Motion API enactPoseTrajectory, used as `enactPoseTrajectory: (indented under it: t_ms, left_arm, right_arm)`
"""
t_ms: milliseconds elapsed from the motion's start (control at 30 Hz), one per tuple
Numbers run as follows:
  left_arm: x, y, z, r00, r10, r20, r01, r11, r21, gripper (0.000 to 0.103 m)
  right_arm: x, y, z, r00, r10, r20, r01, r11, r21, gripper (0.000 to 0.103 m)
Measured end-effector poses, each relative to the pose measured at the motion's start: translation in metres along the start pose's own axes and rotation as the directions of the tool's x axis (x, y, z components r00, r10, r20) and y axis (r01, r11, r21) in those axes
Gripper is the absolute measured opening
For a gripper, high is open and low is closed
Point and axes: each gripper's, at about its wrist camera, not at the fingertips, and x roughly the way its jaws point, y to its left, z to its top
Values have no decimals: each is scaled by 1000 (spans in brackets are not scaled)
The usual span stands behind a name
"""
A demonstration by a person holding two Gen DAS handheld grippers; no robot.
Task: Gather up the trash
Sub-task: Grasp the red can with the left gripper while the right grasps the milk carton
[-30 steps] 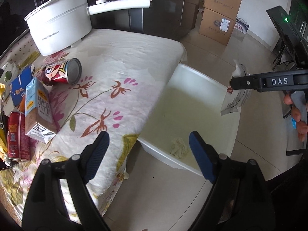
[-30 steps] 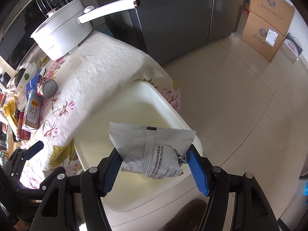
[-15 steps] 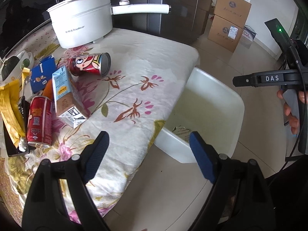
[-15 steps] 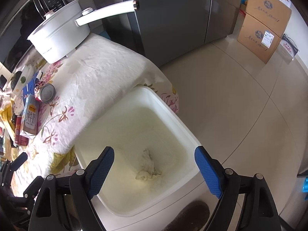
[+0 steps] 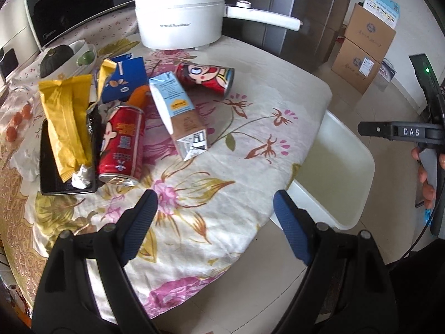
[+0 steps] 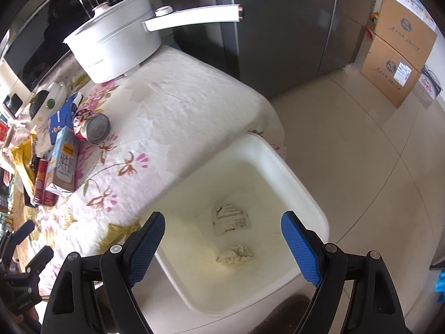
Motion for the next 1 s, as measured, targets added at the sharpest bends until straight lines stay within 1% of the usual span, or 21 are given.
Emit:
enactPoseTrajectory:
  t_ms: [33, 167, 300, 367, 400, 433, 533, 633, 833, 1000]
  left_arm:
    - [0, 8, 2, 1000, -12, 2, 12, 1000, -18, 85]
    - [2, 38, 10, 1000, -24, 3, 24, 994, -106, 85]
    - [9, 64, 18, 1000, -25, 2, 25, 988, -153, 85]
    - [15, 75, 22, 999, -32, -2, 31, 986, -162, 78]
    - [17, 80, 24, 999, -36, -6, 35, 986, -164, 70]
    - [20, 83, 26, 999, -47, -4, 46, 986, -159, 65]
    - [29, 89, 32, 999, -42, -11, 40, 987, -156, 60]
    - [39, 94, 37, 1000, -22, -18, 19, 988, -155, 59]
    - [62, 103, 42, 997, -35, -65, 22, 981, -192, 58]
    - [72, 107, 44, 996, -53, -76, 34, 971, -235, 55]
  right_arm:
    - [0, 5, 0, 1000, 6, 0, -6, 1000, -6, 87]
    - [3, 27, 3, 1000, 24, 0, -24, 999, -37, 87]
    - [4, 43, 4, 1000, 19, 3, -19, 997, -68, 87]
    - [6, 49, 5, 1000, 16, 3, -15, 997, -79, 87]
    - [6, 50, 5, 1000, 16, 3, -15, 997, -81, 87]
    - [6, 51, 6, 1000, 15, 1, -15, 997, -82, 87]
    - [9, 53, 8, 1000, 15, -5, -16, 997, -77, 87]
    - [13, 54, 9, 1000, 14, -12, -15, 997, -75, 87]
    - [17, 60, 10, 1000, 15, -21, -17, 997, -78, 87]
    - [20, 65, 10, 1000, 14, -25, -16, 997, -82, 87]
